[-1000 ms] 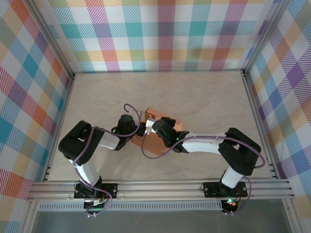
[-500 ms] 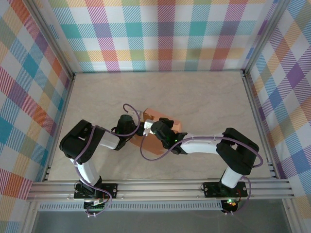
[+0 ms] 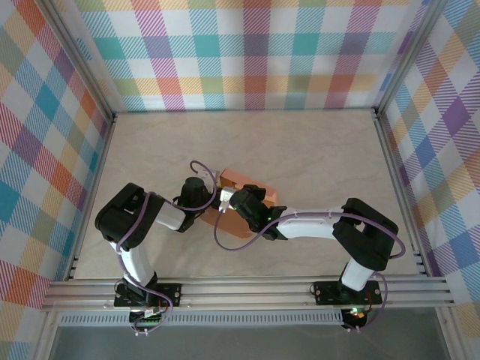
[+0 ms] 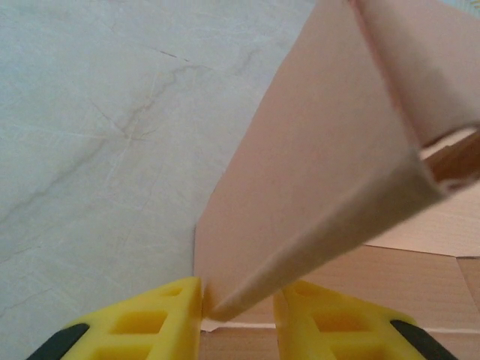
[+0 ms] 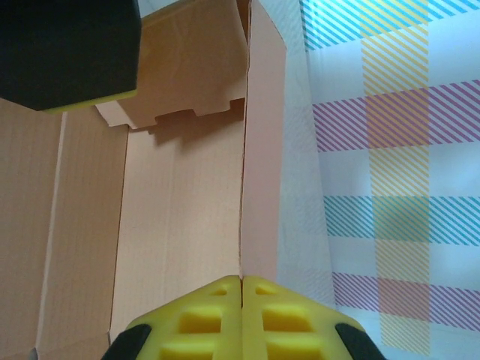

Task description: Fold the paper box

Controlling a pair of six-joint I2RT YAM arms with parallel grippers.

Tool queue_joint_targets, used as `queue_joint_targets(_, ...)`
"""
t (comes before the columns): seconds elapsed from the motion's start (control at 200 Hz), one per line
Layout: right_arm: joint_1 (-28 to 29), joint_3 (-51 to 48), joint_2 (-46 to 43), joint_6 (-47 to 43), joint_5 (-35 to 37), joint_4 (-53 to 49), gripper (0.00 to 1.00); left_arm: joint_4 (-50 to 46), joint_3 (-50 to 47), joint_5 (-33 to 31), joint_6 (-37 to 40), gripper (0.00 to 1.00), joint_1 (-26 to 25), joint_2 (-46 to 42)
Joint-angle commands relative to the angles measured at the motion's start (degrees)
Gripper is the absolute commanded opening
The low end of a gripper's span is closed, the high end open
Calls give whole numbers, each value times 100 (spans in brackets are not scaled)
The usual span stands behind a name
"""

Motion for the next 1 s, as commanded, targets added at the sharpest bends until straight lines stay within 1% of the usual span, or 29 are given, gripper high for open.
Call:
queue_joint_targets(0.0, 62, 107, 123, 270, -220, -422, 0, 509, 116, 230, -10, 30, 35, 49)
queue_joint_targets(0.115, 62, 107, 147, 383, -258, -490, 0, 763, 121, 419, -117, 38, 35, 75)
queue_joint_targets(0.175, 64, 124, 157, 409, -275, -522, 0, 803, 149, 449, -158, 39, 37, 97)
queue_joint_targets(0.25, 59, 148, 170, 434, -287, -559, 0, 858, 169, 449, -195, 36, 31, 115)
queue_joint_targets(0.345, 63, 159, 179, 425, -289, -561, 0, 810, 217, 453, -215, 29, 34, 146)
queue_joint_targets(0.45, 63, 177, 176, 431, -287, -575, 0, 800, 243, 432, -245, 24, 34, 187)
queue_joint_targets(0.685, 71, 274, 270, 483, -322, -615, 0, 829, 310, 494, -423, 19, 18, 250)
queue_joint_targets(0.785, 77, 317, 302, 489, -341, -614, 0, 918, 327, 447, -509, 20, -9, 313)
queue_joint_targets(0.9, 86, 344, 320, 504, -354, -631, 0, 998, 360, 375, -608, 27, -46, 348)
queue_joint_targets(0.995, 93, 353, 333, 533, -355, -645, 0, 992, 423, 362, -660, 28, -79, 374)
